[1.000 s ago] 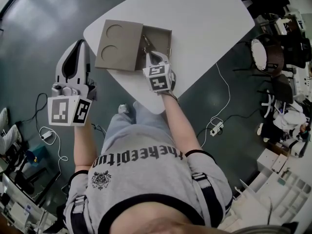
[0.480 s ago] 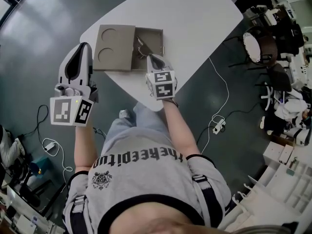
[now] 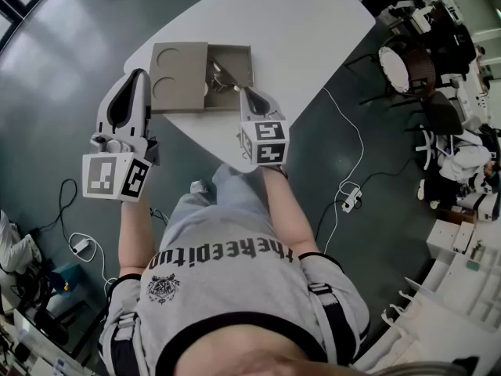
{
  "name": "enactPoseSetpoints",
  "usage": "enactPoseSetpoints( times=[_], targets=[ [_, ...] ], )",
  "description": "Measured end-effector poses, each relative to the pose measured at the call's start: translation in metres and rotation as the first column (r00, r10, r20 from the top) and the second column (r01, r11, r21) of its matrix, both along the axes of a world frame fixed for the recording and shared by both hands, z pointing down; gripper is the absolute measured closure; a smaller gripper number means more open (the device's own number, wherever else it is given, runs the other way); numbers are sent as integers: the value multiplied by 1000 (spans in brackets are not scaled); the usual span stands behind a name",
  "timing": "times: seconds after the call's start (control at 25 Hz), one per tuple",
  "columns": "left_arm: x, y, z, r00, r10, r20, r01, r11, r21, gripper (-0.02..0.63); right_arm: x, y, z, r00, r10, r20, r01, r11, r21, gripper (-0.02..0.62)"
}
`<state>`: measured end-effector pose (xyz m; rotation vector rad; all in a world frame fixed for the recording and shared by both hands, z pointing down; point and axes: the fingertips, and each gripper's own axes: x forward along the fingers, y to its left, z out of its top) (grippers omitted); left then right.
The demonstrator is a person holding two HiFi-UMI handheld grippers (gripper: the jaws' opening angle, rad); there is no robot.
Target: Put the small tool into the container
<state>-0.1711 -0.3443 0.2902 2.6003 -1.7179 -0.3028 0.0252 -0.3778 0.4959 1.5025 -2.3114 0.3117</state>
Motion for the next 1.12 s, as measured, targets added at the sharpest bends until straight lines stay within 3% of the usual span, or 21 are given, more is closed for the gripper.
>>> enactPoseSetpoints(
  times=[0.56,1.12],
  targets=[
    [32,30,-16,998,66,-4,-65,997,28,594,30,43,-84,996,43,81,-57,983,172,595],
    [26,62,-24,997,78,-2,-78,996,45,594,30,89,-159,986,41,161,-93,941,326,600]
  ],
)
